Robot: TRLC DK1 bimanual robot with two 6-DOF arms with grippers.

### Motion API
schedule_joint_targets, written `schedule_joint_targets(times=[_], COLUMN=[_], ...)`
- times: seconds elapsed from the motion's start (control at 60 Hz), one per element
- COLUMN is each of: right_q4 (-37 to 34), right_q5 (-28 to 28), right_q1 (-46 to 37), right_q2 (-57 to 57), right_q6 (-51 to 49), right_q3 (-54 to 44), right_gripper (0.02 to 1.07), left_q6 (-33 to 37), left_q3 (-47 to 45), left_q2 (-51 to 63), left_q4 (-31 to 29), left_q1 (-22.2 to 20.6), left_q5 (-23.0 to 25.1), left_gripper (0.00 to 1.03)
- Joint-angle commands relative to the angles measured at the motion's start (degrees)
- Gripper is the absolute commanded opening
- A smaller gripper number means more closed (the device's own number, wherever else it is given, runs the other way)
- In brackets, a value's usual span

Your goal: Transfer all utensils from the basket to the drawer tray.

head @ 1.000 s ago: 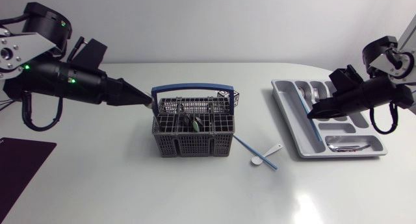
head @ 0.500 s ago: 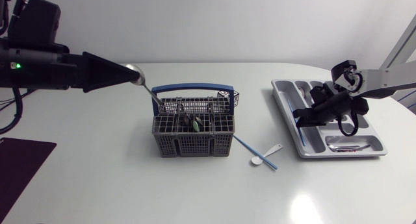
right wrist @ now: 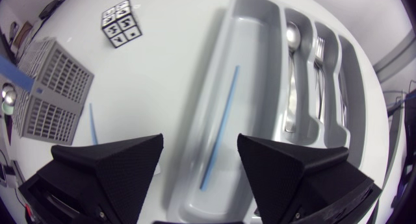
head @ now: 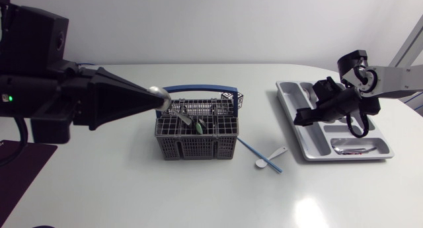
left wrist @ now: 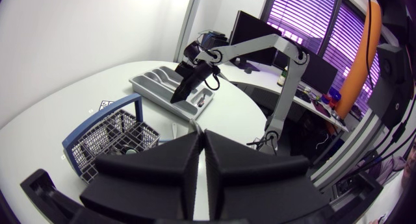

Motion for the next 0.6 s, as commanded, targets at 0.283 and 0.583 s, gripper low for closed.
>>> schedule_joint_targets(times=[0.283,0.583], right_q4=[1.8,2.2], right_q5=[2.9,5.4], right_q1=[18.6,25.6], right_q2=[-4.2,3.4], right_q6=[-6.9,-7.2], right_q3=[-8.6,-6.7], right_gripper=[0.91,0.7], left_q6=[3.7,6.1], left_q3=[-4.6,-7.0], left_q2=[-2.9,-6.5], left_q4=[0.0,-1.5], left_q1=[-5.9,-6.9], left_q5=[0.7,0.7], left_gripper=[0.04,0.04])
